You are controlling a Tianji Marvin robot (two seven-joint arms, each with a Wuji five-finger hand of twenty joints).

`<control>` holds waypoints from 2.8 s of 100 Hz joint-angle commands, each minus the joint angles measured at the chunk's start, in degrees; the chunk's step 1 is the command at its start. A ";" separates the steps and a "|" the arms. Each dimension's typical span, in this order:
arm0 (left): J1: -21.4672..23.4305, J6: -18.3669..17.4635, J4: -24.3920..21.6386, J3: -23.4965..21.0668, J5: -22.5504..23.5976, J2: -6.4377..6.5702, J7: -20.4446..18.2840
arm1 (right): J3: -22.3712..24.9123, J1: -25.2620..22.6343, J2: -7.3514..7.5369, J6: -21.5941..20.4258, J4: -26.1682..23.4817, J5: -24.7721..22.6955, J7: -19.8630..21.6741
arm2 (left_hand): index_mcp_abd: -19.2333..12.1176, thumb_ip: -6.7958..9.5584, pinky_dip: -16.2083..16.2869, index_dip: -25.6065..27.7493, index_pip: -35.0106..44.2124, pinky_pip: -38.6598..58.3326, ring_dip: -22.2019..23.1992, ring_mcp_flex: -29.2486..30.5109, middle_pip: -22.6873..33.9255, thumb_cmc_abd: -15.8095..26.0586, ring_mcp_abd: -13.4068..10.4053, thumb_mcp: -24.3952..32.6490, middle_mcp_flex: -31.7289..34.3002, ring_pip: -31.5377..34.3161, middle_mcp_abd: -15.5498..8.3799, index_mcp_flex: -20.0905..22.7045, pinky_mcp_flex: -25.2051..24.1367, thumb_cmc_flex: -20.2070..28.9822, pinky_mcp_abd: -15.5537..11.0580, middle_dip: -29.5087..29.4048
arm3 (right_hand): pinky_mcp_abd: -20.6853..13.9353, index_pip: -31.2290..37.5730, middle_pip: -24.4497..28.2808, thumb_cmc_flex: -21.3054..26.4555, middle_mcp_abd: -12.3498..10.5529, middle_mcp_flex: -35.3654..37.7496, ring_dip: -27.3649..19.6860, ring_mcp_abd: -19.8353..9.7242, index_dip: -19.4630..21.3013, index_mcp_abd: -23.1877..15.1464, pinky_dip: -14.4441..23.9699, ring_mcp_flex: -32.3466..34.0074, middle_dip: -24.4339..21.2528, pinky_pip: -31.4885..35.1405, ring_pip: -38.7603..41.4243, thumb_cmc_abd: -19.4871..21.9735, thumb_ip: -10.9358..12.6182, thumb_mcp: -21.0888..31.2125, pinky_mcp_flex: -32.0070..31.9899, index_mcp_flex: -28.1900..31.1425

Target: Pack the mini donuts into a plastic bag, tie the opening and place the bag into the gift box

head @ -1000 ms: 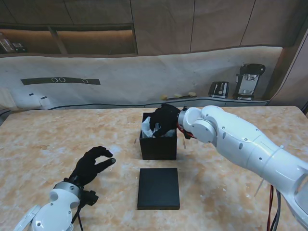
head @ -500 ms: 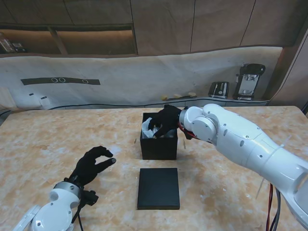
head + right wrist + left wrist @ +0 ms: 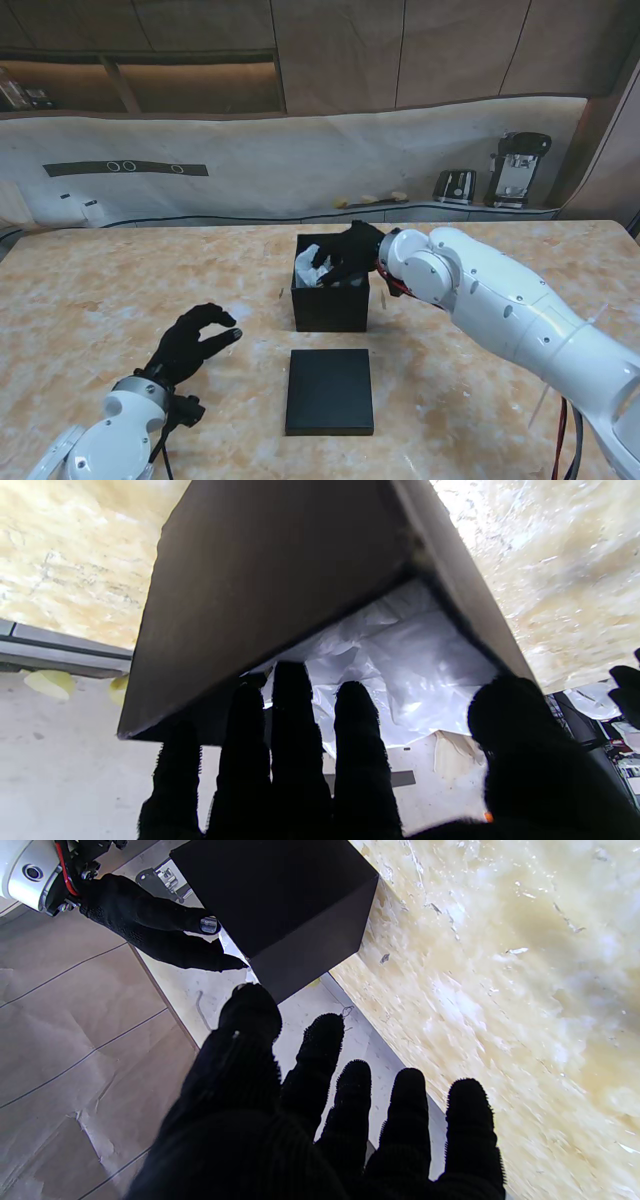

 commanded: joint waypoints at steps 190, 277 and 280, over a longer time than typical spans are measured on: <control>0.61 -4.47 -0.10 7.37 -2.03 -0.22 1.06 | 45.59 -71.30 -0.35 17.53 -49.99 7.30 -17.03 | -3.00 0.93 -19.01 -7.72 -14.29 -10.21 -12.97 0.84 -7.94 4.87 3.40 -5.75 -3.96 -9.23 3.53 -19.05 2.09 -16.37 -4.43 -8.72 | -3.99 -0.96 -1.22 -2.13 10.44 -27.04 -7.93 7.80 6.09 18.47 -20.78 -10.56 -5.63 -8.03 -7.54 5.91 2.76 -4.12 3.03 -8.44; 0.70 -5.22 6.11 14.45 -12.71 -2.45 6.86 | 38.61 -72.56 -3.36 24.77 -45.65 28.12 -22.22 | -1.32 0.98 -28.32 -10.59 -26.27 -38.23 -20.32 -7.06 -19.90 16.98 -3.87 -5.93 -10.57 -21.29 -0.55 -22.89 1.86 -17.67 -14.22 -12.14 | -7.96 -6.21 -4.85 -6.94 8.91 -33.94 -10.01 5.42 -0.56 13.97 -28.72 -16.43 -7.71 -22.80 -10.99 7.60 1.63 -6.76 1.47 -17.52; 0.57 -5.44 6.46 14.70 -12.44 -2.49 7.14 | 38.35 -72.43 -3.45 24.75 -45.43 28.34 -22.49 | -1.33 0.97 -28.28 -10.53 -26.30 -38.28 -20.24 -7.14 -20.12 17.21 -3.91 -5.95 -10.77 -21.36 -0.64 -23.14 1.89 -17.77 -14.34 -12.06 | -8.07 -5.87 -4.67 -6.74 8.82 -33.85 -9.97 5.36 -0.61 14.17 -28.69 -16.27 -7.63 -23.04 -10.88 7.58 1.65 -6.69 1.63 -17.25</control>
